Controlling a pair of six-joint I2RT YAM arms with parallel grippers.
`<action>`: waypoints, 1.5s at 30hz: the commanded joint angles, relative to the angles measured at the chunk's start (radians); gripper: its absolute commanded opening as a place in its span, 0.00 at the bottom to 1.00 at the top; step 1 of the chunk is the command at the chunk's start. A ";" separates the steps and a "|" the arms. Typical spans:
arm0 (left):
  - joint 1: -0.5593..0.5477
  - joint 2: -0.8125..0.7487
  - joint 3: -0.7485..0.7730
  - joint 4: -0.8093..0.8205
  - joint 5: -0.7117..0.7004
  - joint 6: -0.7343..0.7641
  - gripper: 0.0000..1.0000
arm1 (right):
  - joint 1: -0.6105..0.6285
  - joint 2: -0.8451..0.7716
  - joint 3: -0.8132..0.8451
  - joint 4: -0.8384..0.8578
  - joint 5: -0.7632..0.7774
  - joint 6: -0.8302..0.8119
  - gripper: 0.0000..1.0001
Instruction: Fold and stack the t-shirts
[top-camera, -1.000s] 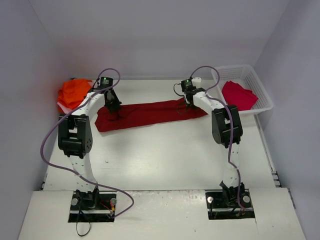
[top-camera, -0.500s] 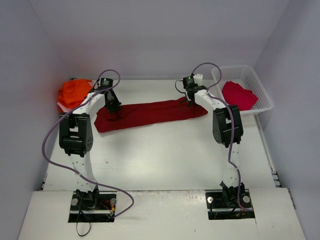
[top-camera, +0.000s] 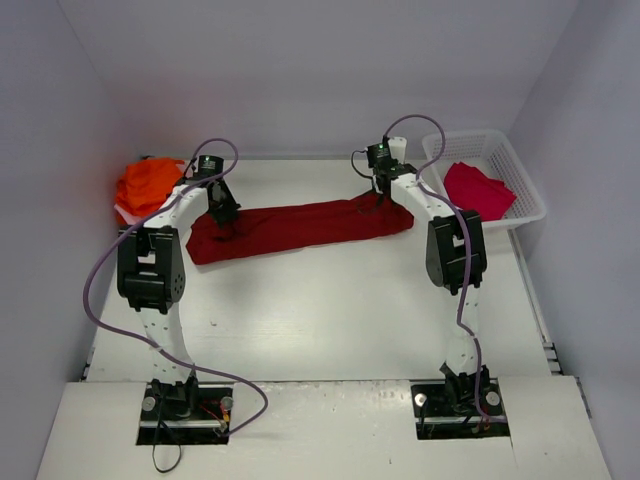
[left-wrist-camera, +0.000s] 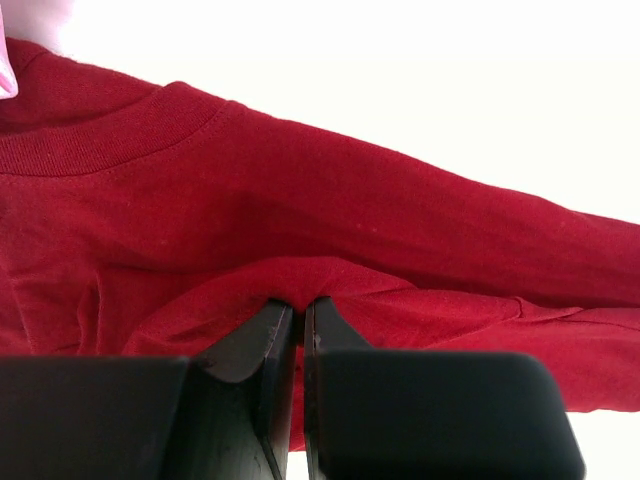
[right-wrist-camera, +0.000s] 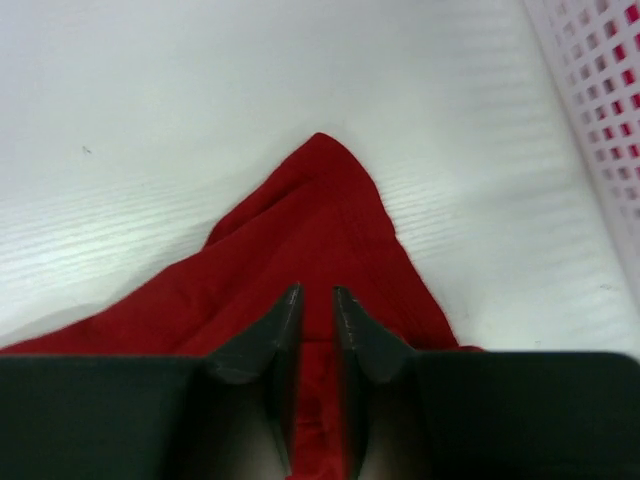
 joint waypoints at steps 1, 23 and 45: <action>0.014 -0.018 0.028 0.045 -0.016 0.014 0.00 | -0.005 -0.012 0.037 0.011 -0.007 -0.007 0.30; 0.011 -0.108 -0.020 0.064 -0.062 0.000 0.82 | 0.221 -0.144 -0.073 0.021 -0.124 0.044 0.58; -0.023 -0.116 -0.141 0.133 -0.009 -0.085 0.82 | 0.246 -0.029 -0.159 0.098 -0.172 0.109 0.58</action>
